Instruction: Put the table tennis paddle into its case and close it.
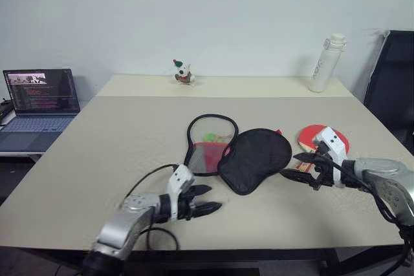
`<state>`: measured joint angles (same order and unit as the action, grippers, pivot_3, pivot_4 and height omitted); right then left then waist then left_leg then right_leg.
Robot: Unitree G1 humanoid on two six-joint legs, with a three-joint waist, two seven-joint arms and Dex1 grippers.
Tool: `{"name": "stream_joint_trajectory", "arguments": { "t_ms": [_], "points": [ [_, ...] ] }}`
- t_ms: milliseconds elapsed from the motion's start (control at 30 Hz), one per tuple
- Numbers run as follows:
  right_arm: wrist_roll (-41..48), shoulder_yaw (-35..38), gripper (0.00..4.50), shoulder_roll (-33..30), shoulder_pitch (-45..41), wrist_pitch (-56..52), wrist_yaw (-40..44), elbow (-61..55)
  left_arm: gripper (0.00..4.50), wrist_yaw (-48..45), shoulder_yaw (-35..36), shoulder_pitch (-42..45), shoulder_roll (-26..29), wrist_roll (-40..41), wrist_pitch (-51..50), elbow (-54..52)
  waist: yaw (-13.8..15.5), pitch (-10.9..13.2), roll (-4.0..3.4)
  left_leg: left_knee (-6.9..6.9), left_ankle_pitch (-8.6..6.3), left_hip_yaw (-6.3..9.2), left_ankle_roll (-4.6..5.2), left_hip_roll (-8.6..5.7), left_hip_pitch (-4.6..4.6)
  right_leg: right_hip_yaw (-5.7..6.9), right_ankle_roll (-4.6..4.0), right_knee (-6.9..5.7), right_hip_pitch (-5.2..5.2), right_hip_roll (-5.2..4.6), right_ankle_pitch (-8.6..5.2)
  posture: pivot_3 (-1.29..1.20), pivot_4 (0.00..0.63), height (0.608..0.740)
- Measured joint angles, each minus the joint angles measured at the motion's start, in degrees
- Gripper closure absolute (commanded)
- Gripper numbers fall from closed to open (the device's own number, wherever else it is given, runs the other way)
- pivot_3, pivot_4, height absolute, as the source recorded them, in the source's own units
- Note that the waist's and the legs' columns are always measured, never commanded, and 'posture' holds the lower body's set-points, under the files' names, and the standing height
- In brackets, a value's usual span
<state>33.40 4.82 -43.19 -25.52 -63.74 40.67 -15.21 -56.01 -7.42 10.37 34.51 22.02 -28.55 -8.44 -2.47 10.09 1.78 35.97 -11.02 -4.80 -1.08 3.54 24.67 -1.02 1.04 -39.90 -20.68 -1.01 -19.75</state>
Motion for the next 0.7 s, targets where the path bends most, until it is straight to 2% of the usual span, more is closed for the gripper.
{"name": "stream_joint_trajectory", "arguments": {
  "t_ms": [133,333,700],
  "points": [
    [0.8,0.1,0.0,6.3,-0.1,-6.9,-6.7,-0.2,0.98,-2.7,3.6,-4.3,3.7,4.3,-2.2,-3.7,0.3,0.0,0.0,0.03,-0.12,0.03,0.2,-0.01,0.03,0.04,0.0,-0.02,-0.03,-0.02,0.0,0.0,0.15,0.74],
    [-3.0,-1.7,0.0,13.1,-0.1,-7.3,-14.8,1.0,0.98,-2.5,11.4,-2.4,5.1,10.3,-4.9,-6.8,0.8,0.0,0.02,0.03,-0.12,0.04,0.21,-0.07,0.09,0.05,0.01,-0.02,-0.08,-0.03,0.0,0.0,0.15,0.74],
    [-5.3,-1.5,0.0,21.9,-2.4,-5.9,-20.7,4.9,0.98,-1.3,13.7,-1.2,6.3,10.9,-4.9,-6.8,0.3,0.0,0.11,0.0,-0.12,0.01,0.21,0.0,0.08,0.04,0.0,-0.08,-0.17,0.02,0.0,0.0,0.15,0.74]
  ]
}}
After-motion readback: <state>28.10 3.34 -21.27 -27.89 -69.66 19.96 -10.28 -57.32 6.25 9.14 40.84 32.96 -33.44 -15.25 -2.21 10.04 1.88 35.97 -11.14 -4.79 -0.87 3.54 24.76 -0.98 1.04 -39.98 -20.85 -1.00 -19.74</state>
